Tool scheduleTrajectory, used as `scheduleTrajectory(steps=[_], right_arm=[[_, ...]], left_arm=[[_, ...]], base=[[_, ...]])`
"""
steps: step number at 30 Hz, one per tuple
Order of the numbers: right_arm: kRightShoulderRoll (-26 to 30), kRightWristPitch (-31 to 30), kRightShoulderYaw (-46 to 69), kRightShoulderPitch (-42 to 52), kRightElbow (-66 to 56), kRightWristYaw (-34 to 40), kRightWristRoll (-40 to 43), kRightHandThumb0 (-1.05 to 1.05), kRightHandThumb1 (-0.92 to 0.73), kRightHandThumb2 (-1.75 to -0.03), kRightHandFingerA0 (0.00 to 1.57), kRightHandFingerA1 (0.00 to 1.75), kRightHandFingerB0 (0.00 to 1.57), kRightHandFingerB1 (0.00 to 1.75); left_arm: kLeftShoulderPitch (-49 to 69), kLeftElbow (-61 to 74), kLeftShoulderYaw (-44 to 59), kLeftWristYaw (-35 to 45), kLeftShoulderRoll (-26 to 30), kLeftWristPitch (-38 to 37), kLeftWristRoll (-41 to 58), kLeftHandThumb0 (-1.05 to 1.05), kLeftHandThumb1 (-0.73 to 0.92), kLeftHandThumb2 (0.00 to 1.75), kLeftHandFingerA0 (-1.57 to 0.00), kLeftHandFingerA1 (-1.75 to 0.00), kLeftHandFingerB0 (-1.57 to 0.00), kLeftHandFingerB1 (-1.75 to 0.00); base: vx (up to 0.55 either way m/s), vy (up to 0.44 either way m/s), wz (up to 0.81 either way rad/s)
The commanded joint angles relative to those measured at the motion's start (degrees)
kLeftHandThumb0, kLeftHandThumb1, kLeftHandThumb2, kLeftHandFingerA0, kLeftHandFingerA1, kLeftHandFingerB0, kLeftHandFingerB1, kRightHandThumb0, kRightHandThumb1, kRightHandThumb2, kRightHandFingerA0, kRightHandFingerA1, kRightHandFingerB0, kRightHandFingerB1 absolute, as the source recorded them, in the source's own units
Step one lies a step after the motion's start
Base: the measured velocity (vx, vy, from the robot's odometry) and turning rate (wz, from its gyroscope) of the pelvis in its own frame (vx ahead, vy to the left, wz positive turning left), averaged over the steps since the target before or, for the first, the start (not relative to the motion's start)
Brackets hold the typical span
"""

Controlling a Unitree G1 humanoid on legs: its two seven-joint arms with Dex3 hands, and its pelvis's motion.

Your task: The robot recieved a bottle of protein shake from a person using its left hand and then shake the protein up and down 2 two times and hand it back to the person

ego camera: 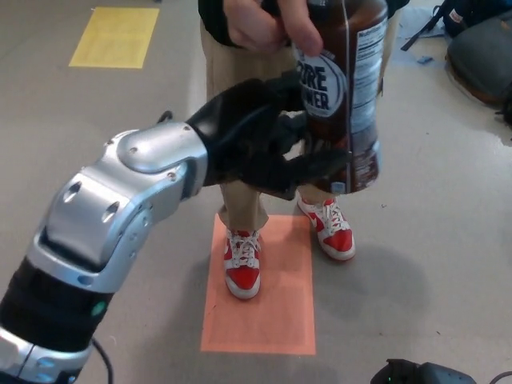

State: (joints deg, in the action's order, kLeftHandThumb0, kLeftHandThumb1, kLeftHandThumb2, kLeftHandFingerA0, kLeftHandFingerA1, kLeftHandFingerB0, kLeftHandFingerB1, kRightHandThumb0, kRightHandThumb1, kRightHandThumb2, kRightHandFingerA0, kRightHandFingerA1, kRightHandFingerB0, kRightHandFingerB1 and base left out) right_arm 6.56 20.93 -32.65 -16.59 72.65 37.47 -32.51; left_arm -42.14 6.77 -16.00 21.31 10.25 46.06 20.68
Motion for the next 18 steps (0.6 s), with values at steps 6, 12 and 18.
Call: scheduleTrajectory(steps=[6, 12, 18], right_arm=[[1.0, 2.3, 0.4, -1.9, 1.8, 2.0, -1.8, -0.41, -0.73, -0.76, 0.89, 0.79, 0.76, 0.53], [1.0, 2.2, 0.2, -2.2, 2.2, 1.5, -2.3, -0.41, -0.73, -0.77, 0.92, 0.76, 0.76, 0.52], [0.6, 1.7, 0.5, -2.8, 2.4, 2.0, -2.6, -0.42, -0.74, -0.81, 0.89, 0.71, 0.77, 0.54]], left_arm=[[-1.6, 3.3, 4.2, -8.8, -10.3, 18.5, 1.4, -0.82, 0.55, 0.60, 0.00, -0.21, 0.00, -0.02], [-2.6, -1.9, 8.6, -9.7, -12.2, 16.4, -0.2, -0.80, 0.57, 0.59, 0.00, -0.18, 0.00, -0.01], [-5.4, -8.8, 10.9, -12.0, -12.4, 15.1, -2.6, -0.83, 0.53, 0.59, 0.00, -0.27, 0.00, -0.05]], base=[[0.00, 0.000, 0.00], [0.00, 0.000, 0.00], [0.00, 0.000, 0.00]])
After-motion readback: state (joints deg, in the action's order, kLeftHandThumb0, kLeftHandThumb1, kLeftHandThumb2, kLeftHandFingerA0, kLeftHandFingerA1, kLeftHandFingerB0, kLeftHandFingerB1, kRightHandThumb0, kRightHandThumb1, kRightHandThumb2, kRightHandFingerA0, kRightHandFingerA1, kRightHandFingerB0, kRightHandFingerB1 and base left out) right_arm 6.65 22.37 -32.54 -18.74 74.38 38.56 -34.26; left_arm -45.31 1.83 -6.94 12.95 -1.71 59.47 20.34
